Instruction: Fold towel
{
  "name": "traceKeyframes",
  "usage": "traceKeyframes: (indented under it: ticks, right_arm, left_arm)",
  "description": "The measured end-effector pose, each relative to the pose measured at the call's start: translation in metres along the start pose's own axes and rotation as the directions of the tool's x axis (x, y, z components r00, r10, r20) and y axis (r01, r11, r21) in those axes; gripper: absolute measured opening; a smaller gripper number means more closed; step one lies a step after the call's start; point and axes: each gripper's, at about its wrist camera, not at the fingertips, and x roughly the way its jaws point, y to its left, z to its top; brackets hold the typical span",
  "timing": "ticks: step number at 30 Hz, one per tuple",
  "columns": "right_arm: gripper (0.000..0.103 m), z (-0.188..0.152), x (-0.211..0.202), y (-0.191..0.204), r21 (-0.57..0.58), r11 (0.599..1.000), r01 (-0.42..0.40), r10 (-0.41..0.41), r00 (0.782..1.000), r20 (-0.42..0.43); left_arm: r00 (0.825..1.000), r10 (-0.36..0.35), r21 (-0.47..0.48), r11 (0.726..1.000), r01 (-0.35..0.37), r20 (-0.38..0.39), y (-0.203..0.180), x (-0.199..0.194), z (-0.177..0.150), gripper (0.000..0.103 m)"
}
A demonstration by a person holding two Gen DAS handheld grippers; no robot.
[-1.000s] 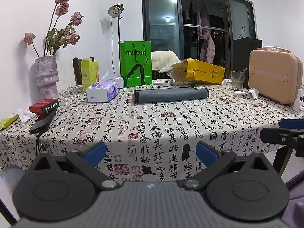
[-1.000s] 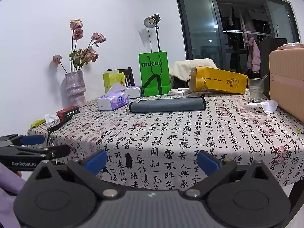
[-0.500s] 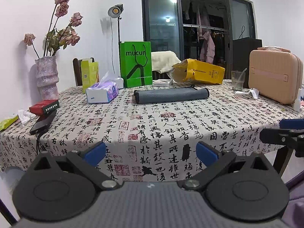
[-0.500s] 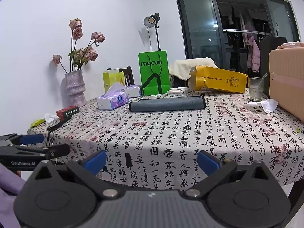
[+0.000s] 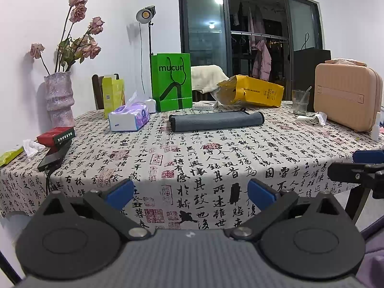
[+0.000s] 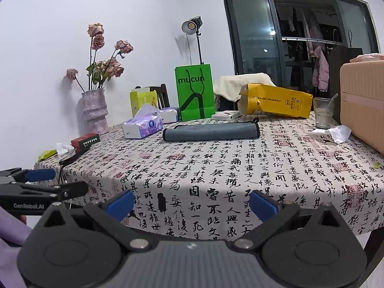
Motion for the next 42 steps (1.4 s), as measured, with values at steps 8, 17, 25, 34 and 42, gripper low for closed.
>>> traceKeyframes:
  ticks: [8, 17, 25, 34, 42]
  right_arm:
    - [0.103, 0.0, 0.0, 0.0, 0.002, 1.0, 0.001, -0.001, 1.0, 0.0]
    - [0.103, 0.002, -0.001, -0.001, 0.006, 1.0, 0.002, -0.002, 1.0, 0.0]
    - [0.103, 0.001, -0.001, -0.001, 0.007, 1.0, 0.001, -0.001, 1.0, -0.002]
    - [0.103, 0.0, 0.001, 0.0, 0.014, 1.0, -0.001, 0.002, 1.0, -0.011]
    - [0.103, -0.002, 0.007, -0.002, 0.025, 1.0, 0.0, 0.001, 1.0, -0.019]
  left_arm:
    - [1.0, 0.001, 0.001, 1.0, -0.001, 0.001, 0.0, 0.0, 0.0, 0.103]
    - [1.0, 0.007, 0.002, 1.0, -0.007, 0.002, 0.001, 0.0, 0.004, 0.103]
    - [1.0, -0.002, 0.003, 1.0, 0.002, 0.003, -0.001, 0.0, 0.002, 0.103]
    - [1.0, -0.009, 0.011, 1.0, 0.009, 0.0, -0.003, 0.0, 0.0, 0.103]
    - [1.0, -0.012, 0.021, 1.0, 0.011, 0.015, -0.004, 0.01, 0.002, 0.103]
